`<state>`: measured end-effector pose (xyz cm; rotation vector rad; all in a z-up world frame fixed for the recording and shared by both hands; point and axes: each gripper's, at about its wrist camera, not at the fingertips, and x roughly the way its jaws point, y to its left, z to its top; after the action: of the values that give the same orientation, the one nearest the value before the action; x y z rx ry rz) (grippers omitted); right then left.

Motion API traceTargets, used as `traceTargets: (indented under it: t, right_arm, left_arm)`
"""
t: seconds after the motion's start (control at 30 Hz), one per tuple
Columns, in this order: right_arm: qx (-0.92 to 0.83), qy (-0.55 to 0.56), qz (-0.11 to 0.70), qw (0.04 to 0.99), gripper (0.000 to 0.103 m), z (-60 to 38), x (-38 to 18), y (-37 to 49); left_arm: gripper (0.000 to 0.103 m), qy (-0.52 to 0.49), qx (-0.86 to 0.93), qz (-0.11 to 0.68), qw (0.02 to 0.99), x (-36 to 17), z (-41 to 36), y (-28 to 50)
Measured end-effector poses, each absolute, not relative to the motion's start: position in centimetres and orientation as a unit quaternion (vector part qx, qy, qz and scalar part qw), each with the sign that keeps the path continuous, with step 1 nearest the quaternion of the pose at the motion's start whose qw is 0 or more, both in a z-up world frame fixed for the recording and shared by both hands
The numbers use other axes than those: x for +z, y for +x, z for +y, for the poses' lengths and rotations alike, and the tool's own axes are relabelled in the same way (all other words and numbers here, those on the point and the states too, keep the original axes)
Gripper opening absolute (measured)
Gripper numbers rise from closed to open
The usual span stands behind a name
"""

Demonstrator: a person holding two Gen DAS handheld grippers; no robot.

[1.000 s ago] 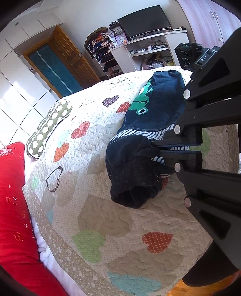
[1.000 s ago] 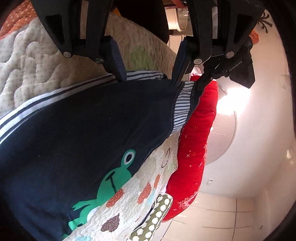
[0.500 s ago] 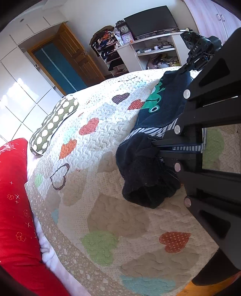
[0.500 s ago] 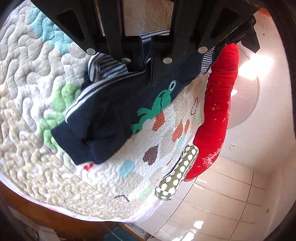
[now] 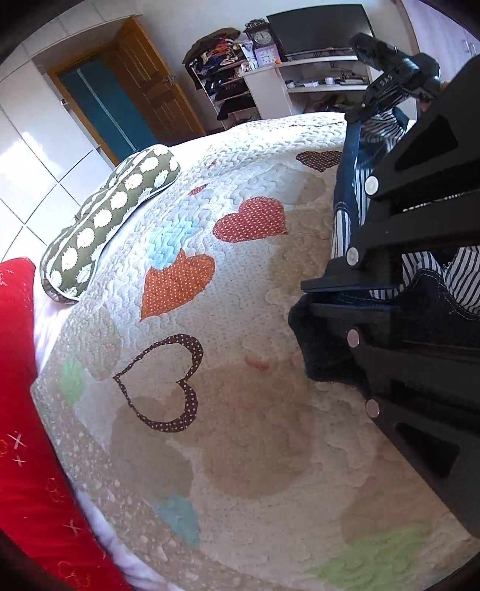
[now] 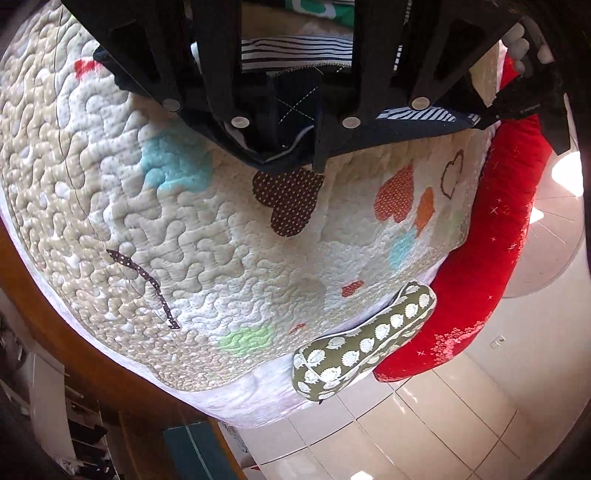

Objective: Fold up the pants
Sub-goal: 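Unfold the pants with both grippers and lay them flat on the quilt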

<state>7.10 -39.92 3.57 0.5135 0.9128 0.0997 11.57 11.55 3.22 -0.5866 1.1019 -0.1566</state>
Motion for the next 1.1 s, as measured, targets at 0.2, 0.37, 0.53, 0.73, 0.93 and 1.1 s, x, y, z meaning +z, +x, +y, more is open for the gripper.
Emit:
traceTargets:
  t: [0.2,0.37,0.53,0.73,0.93,1.1]
  right_arm:
    - [0.017,0.271,0.393,0.878,0.064,-44.0,5.2,6.0]
    - [-0.007,0.223,0.399,0.889,0.065,-45.3,6.2,3.6]
    - [-0.025,0.142,0.443,0.885,0.043,-45.0,3.4,1.6]
    - [-0.119,0.191,0.456,0.861,0.037,-49.3,1.8,2.2]
    - [-0.08,0.182,0.415,0.888,0.054,-47.3,4.5,-3.0]
    - [-0.065,0.218,0.411,0.883,0.054,-47.3,3.8,-9.2]
  left_arm:
    - [0.013,-0.275,-0.09,0.499,0.817,3.9,13.1,10.5]
    - [0.031,-0.282,-0.098,0.483,0.823,5.4,14.4,7.7]
    - [0.04,-0.271,-0.078,0.479,0.831,5.5,15.4,4.4]
    - [0.041,-0.268,-0.056,0.498,0.822,3.3,16.2,0.7]
    - [0.052,-0.252,-0.051,0.523,0.813,0.1,15.2,-2.2]
    - [0.046,-0.2,-0.058,0.534,0.819,-0.9,11.4,-2.6]
